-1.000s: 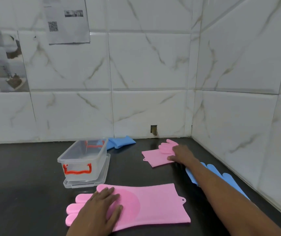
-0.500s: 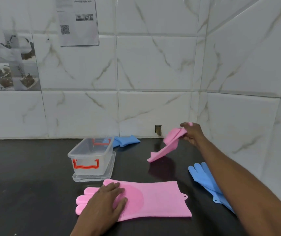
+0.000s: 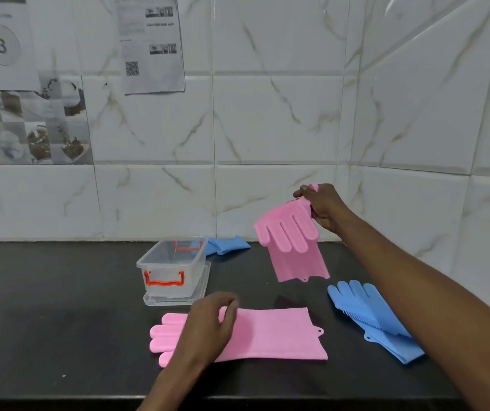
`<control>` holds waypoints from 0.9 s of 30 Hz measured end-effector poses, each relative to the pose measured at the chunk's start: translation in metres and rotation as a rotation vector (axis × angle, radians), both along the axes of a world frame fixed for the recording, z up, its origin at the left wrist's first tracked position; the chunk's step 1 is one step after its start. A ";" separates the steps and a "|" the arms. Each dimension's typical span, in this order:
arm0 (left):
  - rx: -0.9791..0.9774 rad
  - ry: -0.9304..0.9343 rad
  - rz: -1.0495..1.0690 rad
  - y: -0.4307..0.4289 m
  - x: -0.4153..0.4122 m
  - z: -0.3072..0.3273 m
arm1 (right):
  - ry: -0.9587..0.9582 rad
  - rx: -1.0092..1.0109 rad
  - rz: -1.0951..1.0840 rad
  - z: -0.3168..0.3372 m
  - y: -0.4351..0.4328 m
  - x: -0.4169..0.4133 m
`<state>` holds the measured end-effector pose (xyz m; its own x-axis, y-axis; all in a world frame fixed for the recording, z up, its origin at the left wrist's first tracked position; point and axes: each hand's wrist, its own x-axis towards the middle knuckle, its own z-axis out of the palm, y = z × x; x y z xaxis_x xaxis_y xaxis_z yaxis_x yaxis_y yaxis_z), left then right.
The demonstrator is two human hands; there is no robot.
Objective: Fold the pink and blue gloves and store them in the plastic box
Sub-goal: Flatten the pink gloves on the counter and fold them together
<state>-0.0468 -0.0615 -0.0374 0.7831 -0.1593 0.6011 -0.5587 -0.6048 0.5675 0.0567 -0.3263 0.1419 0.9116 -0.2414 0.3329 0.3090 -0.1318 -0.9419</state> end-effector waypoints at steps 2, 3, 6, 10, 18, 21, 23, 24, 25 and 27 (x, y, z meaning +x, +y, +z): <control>-0.388 0.376 -0.231 -0.026 0.003 0.020 | -0.025 0.078 0.093 0.004 0.009 -0.012; -0.643 0.662 -0.407 -0.037 0.009 0.030 | -0.047 0.125 0.171 0.005 0.013 -0.020; -1.271 1.071 -0.908 -0.056 0.029 0.049 | -0.070 0.155 0.462 0.002 0.021 -0.044; -1.402 1.077 -1.079 -0.061 0.031 0.078 | 0.049 -0.142 0.813 -0.022 0.017 -0.073; -0.829 0.624 -0.642 -0.064 0.025 0.089 | -0.011 -0.069 0.219 -0.029 -0.034 -0.090; -0.741 0.598 -0.660 -0.064 0.023 0.094 | 0.265 -0.257 0.167 -0.025 -0.032 -0.089; -0.677 0.608 -0.686 -0.065 0.023 0.096 | 0.318 -0.195 0.243 -0.021 -0.021 -0.091; -0.638 0.602 -0.689 -0.065 0.023 0.096 | 0.299 -0.144 0.276 -0.017 -0.015 -0.092; -0.614 0.600 -0.691 -0.064 0.022 0.097 | 0.261 -0.109 0.288 -0.011 -0.010 -0.093; -0.607 0.606 -0.705 -0.061 0.023 0.099 | 0.173 -0.103 0.253 0.002 0.001 -0.092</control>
<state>-0.0236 -0.1228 0.0614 0.8238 -0.4938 0.2783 -0.1976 0.2101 0.9575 -0.0349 -0.3253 0.1439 0.9836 0.0268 0.1786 0.1805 -0.1686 -0.9690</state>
